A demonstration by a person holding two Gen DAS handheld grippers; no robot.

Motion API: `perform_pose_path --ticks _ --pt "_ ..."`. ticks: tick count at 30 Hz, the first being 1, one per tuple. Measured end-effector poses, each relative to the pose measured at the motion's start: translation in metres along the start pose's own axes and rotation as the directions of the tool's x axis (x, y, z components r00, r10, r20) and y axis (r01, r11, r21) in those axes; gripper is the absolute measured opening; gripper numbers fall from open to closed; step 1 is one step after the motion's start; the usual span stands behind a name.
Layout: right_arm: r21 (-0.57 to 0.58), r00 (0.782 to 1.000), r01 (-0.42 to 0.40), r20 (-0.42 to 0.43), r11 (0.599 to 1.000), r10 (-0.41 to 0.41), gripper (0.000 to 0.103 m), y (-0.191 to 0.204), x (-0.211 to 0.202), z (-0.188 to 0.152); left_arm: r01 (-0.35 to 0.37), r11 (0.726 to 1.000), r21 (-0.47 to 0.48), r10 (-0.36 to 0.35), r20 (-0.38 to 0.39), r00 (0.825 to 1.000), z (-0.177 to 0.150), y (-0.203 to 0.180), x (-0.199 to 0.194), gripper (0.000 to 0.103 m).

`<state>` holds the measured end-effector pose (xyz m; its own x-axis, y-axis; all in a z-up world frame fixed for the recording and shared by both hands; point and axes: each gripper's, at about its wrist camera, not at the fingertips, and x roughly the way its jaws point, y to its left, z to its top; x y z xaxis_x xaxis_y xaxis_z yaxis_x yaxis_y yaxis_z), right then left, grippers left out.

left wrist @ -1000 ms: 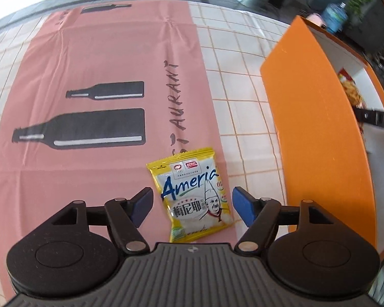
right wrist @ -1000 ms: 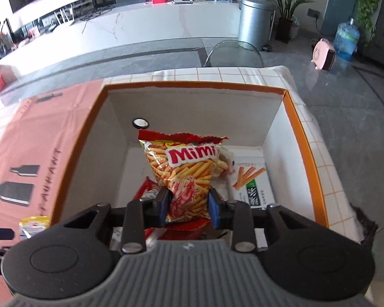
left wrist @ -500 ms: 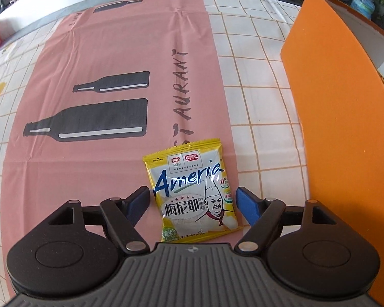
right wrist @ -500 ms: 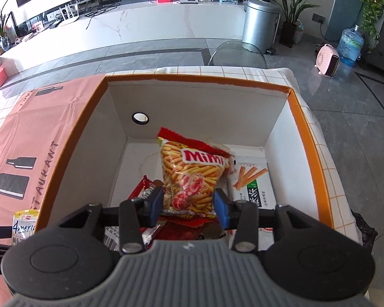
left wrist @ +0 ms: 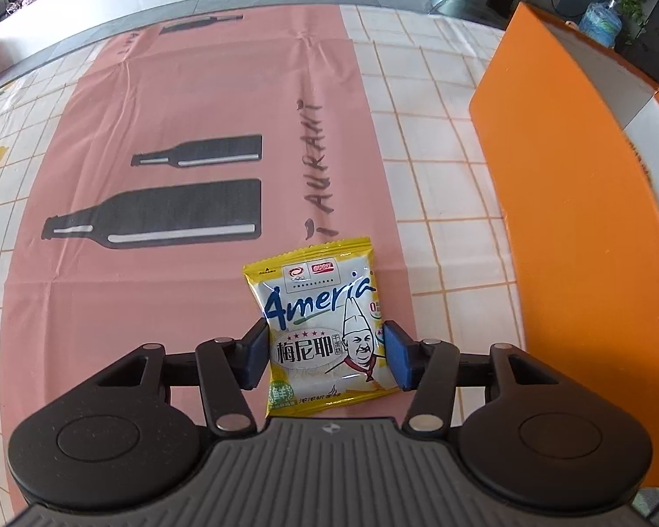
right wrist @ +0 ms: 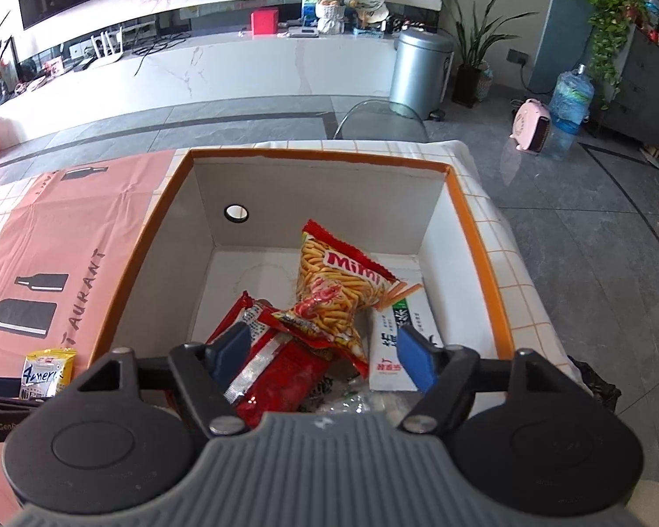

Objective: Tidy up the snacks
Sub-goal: 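Release the chip bag into the box while the left gripper grasps the yellow cracker pack, then carry the yellow cracker pack into the orange box and open the left gripper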

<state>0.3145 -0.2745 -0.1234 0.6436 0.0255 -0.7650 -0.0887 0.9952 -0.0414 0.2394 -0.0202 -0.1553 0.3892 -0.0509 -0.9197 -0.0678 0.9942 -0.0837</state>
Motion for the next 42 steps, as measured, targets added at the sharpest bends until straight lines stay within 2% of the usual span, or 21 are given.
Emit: perform_pose_path --ticks 3,10,15,19,23,29,34,42 --pt "0.024 0.999 0.02 0.027 1.0 -0.021 0.077 -0.002 -0.016 -0.008 0.023 1.0 0.001 -0.023 0.043 0.999 0.004 -0.001 -0.02 0.061" --pt "0.114 0.999 -0.019 0.049 0.993 0.014 0.077 -0.01 -0.043 -0.024 0.078 0.996 0.037 -0.083 0.156 0.984 0.019 -0.02 -0.076 0.061" --pt "0.133 0.997 -0.042 0.064 0.99 0.034 0.077 -0.017 -0.056 -0.032 0.108 0.988 0.107 -0.129 0.218 0.967 0.031 -0.047 -0.113 0.061" --pt "0.151 0.996 -0.063 0.078 0.986 0.052 0.077 -0.024 -0.067 -0.036 0.127 0.971 0.2 -0.175 0.243 0.954 0.037 -0.084 -0.134 0.061" --pt "0.151 0.994 -0.084 0.084 0.985 0.071 0.077 -0.03 -0.074 -0.042 0.183 0.943 0.277 -0.248 0.22 0.943 0.041 -0.122 -0.136 0.061" --pt "0.099 0.996 -0.048 0.083 0.994 0.04 0.077 -0.045 -0.076 -0.048 0.27 0.893 0.36 -0.328 0.11 0.938 0.044 -0.166 -0.108 0.061" --pt "0.045 0.997 -0.029 0.066 0.999 0.026 0.076 -0.061 -0.071 -0.05 0.308 0.855 0.417 -0.346 0.016 0.938 0.042 -0.191 -0.081 0.061" --pt "-0.009 0.999 -0.022 0.036 1.0 0.022 0.076 -0.066 -0.06 -0.048 0.302 0.835 0.46 -0.302 -0.076 0.95 0.041 -0.207 -0.049 0.061"
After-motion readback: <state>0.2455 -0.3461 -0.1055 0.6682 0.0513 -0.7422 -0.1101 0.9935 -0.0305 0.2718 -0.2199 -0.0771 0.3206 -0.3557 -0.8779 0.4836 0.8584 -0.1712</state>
